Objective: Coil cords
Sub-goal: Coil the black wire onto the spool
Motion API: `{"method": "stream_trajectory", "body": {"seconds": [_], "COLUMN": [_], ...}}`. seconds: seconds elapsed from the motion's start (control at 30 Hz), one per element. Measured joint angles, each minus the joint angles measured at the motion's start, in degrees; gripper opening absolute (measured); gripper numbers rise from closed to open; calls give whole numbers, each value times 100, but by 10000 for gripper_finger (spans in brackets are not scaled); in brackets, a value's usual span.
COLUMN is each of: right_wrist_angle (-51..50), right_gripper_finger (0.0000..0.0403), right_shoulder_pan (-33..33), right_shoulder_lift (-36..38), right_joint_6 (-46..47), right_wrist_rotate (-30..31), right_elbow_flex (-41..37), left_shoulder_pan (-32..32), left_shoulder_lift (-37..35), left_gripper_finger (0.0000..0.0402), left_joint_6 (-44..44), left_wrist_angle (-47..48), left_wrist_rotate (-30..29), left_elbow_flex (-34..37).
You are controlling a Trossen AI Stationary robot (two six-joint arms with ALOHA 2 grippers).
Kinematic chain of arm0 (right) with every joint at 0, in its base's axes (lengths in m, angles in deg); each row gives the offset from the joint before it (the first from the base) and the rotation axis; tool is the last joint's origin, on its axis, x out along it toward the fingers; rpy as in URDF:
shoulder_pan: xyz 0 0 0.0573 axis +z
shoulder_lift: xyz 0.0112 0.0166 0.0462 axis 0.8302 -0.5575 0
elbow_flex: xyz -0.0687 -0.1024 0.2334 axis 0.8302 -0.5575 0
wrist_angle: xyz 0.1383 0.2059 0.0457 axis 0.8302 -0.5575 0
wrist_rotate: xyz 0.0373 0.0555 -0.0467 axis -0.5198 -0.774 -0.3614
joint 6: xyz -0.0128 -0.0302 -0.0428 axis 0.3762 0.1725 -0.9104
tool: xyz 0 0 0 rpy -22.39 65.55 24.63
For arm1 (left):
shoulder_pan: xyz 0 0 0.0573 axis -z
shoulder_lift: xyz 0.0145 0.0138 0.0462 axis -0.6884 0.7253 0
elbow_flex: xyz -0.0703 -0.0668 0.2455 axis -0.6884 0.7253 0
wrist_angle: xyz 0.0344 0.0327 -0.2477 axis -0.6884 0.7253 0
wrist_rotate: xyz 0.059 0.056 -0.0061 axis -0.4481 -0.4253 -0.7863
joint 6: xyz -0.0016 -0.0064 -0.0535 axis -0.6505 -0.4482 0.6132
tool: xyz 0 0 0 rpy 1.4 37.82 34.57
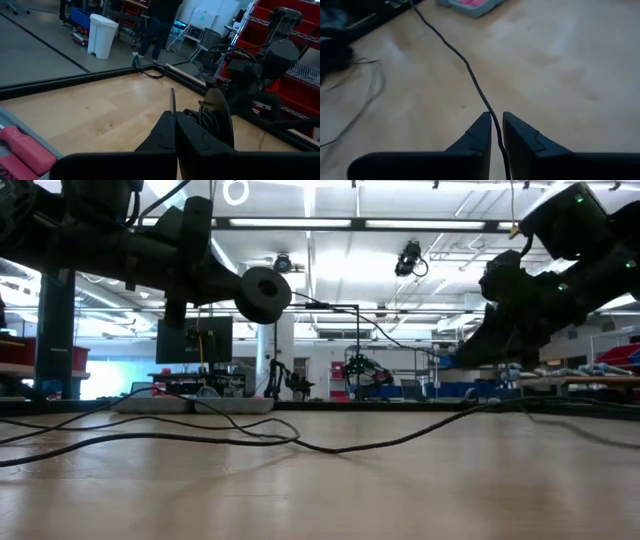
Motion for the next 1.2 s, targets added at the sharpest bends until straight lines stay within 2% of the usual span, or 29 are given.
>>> {"method": "stream_trajectory", "body": {"seconds": [0.2,0.3,0.37,0.47,0.67,0.93,1.03,1.2], "right_wrist_angle": [744,1408,1622,1610,1763,1172,938,-295], "right_gripper_finger": [38,36,35,35,34,28,27,39], "right_shoulder_pan": [-15,-54,-64,-111,-116,-39,-62,-192], "right_shoulder_lift": [-17,-20,-20,-20,-22,4,129,557], "right_joint_6": [-565,-438,-388,-646,-274,-1489,-1536,-1152], "right_wrist_rotate": [261,396,217,-433,-535,-721,-719,-715], "right_elbow_flex": [0,2,2,2,2,2,2,2], "left_shoulder_pan": [0,0,0,0,0,0,0,1], "left_shoulder_lift": [0,0,0,0,2,2,2,2], "left_gripper_finger": [0,0,0,0,0,0,0,0], "left_joint_6": [2,2,2,2,4,4,7,9], "left_wrist_angle": [0,1,2,2,0,0,4,4], "left_wrist_rotate": [0,-1,-2,-2,-2,-2,-1,4], "left_elbow_flex": [0,0,0,0,0,0,2,2]}}
